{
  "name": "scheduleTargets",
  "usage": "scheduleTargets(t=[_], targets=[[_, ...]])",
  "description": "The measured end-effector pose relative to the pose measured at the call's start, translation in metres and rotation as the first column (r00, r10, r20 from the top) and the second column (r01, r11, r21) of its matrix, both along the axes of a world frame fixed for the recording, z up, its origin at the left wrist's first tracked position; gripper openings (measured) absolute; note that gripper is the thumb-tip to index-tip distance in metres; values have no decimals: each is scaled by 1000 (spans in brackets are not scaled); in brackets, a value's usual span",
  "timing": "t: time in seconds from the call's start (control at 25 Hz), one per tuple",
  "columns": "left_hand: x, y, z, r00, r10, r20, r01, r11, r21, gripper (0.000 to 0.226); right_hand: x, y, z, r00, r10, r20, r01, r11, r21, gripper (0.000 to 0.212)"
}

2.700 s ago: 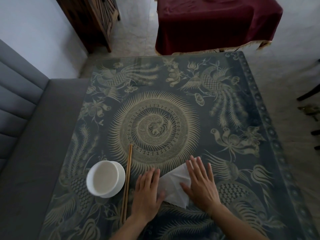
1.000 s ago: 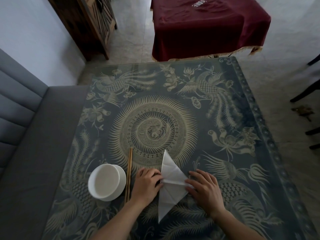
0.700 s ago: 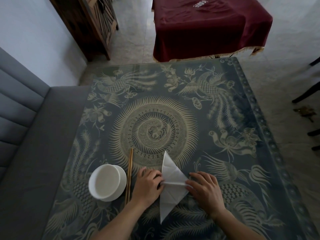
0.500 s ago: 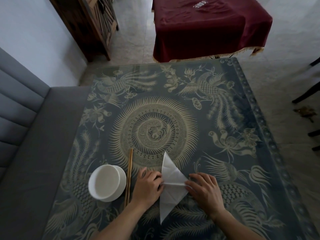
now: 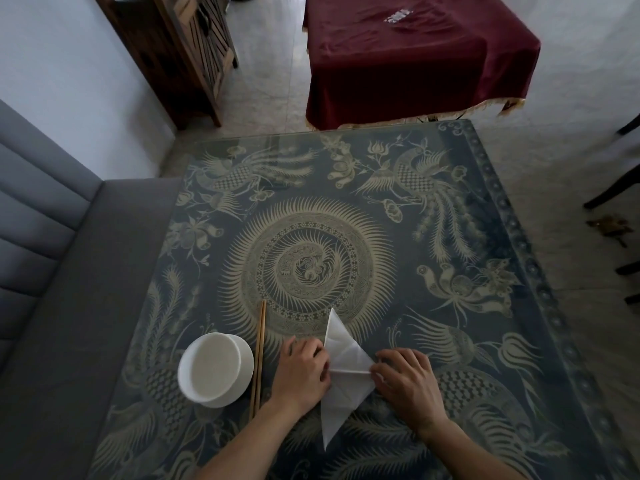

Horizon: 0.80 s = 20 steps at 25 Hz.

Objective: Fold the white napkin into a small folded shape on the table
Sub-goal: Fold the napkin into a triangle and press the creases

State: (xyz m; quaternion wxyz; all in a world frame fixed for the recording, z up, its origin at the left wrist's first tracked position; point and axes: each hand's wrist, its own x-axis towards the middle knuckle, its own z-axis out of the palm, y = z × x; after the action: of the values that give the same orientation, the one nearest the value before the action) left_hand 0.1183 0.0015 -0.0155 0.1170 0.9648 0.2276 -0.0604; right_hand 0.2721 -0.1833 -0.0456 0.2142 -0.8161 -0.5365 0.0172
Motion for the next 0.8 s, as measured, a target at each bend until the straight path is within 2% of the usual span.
scheduleTargets(t=[0.12,0.24,0.28,0.4,0.52,0.6,0.68,0.8], targets=[[0,1,0,999,-13,39,13,1000,-15,9,0,2,7,1000,-4,-23,4,1000,-17,14],[-5,3,2,990,-13,140,24,997,-77,9,0,4,17,997,-13,-81,10,1000,-30,4],[-6,4,3,985,-10,171,30,993,-112,9,1,5,21,994,-16,-110,13,999,-32,9],[-7,9,9,970,41,241,28,960,-278,7,5,6,34,979,-15,-202,7,999,-42,14],[-3,12,22,954,183,237,-31,847,-531,4,9,6,47,926,-54,-374,23,996,-87,7],[-1,10,29,930,293,222,-80,751,-656,4,13,5,53,794,-102,-600,59,994,-91,3],[2,9,33,896,395,202,-117,650,-751,6,17,6,60,543,-130,-830,133,989,-68,4],[8,8,36,869,482,108,-151,468,-871,9,16,7,63,158,-140,-977,232,967,-101,17]])
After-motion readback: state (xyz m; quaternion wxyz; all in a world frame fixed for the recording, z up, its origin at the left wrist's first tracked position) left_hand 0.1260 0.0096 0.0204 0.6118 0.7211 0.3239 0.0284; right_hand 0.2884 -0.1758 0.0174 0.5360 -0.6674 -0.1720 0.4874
